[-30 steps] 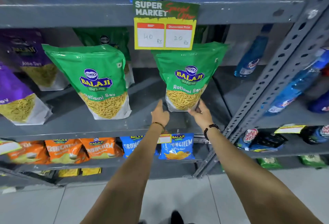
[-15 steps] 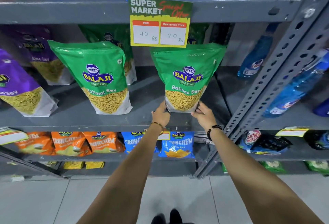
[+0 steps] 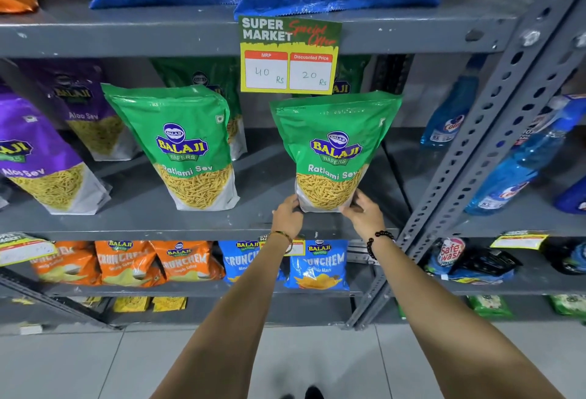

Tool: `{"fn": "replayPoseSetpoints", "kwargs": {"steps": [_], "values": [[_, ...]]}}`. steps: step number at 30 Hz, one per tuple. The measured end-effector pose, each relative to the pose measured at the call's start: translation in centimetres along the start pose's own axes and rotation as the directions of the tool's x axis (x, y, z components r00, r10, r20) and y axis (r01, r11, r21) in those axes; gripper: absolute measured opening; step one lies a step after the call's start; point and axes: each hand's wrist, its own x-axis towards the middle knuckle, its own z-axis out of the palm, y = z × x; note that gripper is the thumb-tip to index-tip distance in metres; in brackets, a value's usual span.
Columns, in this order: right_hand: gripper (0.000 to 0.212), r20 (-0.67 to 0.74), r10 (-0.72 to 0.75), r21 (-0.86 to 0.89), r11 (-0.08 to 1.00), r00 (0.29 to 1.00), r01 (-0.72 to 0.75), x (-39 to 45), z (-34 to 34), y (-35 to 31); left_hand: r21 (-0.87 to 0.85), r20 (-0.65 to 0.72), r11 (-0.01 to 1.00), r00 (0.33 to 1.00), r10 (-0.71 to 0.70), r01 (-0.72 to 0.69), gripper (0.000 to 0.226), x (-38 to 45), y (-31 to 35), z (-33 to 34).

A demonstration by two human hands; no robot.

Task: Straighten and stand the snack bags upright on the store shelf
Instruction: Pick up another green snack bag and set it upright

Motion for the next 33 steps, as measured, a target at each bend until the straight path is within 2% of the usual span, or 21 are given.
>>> {"fn": "replayPoseSetpoints", "kwargs": {"steps": [6,33], "values": [[0.045,-0.020,-0.001,-0.059,0.998,1.000,-0.001,0.25,0.10,-0.10,0.023,0.034,1.000,0.999,-0.017,0.016,0.056,0.10,0.04,-0.14],[0.043,-0.020,0.020,-0.091,0.996,1.000,-0.022,0.12,-0.12,-0.36,0.142,0.096,0.988,0.993,-0.070,0.056,0.070,0.05,0.17,-0.21]]}}
